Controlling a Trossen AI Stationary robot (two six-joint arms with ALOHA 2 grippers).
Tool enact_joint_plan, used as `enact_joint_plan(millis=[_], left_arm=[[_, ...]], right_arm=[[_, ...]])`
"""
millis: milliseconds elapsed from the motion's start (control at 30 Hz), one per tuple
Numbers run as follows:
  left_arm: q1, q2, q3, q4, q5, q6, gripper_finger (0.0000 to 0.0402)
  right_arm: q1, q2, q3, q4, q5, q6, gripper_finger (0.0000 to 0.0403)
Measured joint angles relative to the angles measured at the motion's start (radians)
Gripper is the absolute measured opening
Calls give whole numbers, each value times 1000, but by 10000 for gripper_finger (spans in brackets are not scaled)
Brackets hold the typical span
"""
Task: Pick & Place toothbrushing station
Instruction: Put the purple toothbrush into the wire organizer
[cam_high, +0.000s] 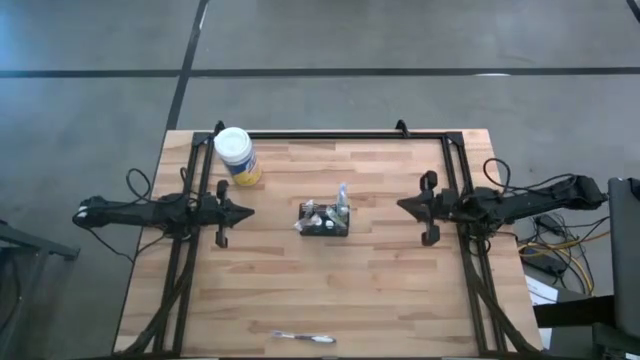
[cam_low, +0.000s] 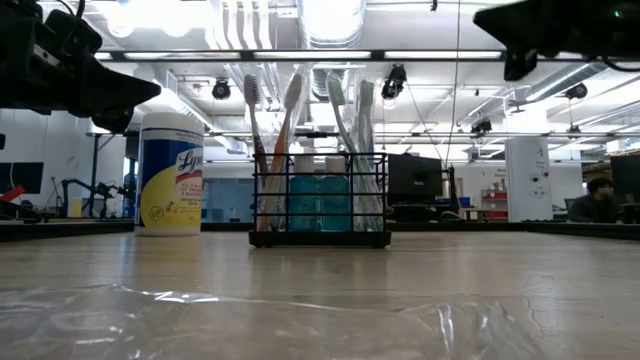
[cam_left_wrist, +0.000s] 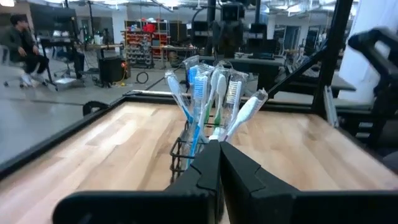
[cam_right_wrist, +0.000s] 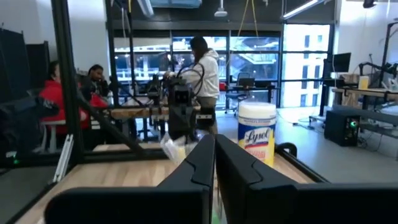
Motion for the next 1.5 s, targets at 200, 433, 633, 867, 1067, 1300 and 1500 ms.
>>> enact_joint_plan(millis=[200,433,633,867,1067,1300,1500], left_arm=[[-20,31,2,1,112,-153,4],[-209,177,32,113,17,-223,3],[-404,366,181,115,-179,-207,2],[-531,700,426,39,-268,-266,1],[-534,1019,674,-202,-235,-446,16],[-557,1374,959,-401,-17,-483,88],[-595,1568,1145,-494,104,-482,186]], right_arm=[[0,-57,-74,-2,-1,15,13],[0,-57,-133,-4,-3,82,13],[0,-56,-138,-7,-11,126,13],[0,-56,-138,-10,-11,136,13],[0,-55,-138,-10,-11,160,13],[0,-52,-138,-18,-35,226,13],[2,-55,-138,-18,-90,251,13]])
